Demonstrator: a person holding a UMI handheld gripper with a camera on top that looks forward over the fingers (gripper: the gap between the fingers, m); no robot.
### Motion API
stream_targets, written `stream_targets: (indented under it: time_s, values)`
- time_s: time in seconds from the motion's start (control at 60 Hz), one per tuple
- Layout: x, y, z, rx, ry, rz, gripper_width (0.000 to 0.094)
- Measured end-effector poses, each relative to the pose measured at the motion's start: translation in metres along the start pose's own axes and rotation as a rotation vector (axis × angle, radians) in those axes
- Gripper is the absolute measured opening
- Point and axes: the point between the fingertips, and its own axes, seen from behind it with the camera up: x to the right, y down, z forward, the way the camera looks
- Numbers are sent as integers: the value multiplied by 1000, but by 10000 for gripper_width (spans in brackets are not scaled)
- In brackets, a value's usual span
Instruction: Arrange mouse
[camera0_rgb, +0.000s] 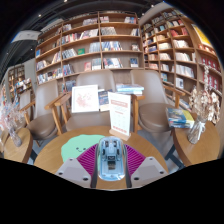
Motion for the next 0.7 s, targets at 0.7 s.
stream_targets:
  time_s: [0.7]
  values:
    - [-113, 70, 177, -165, 2, -37, 492]
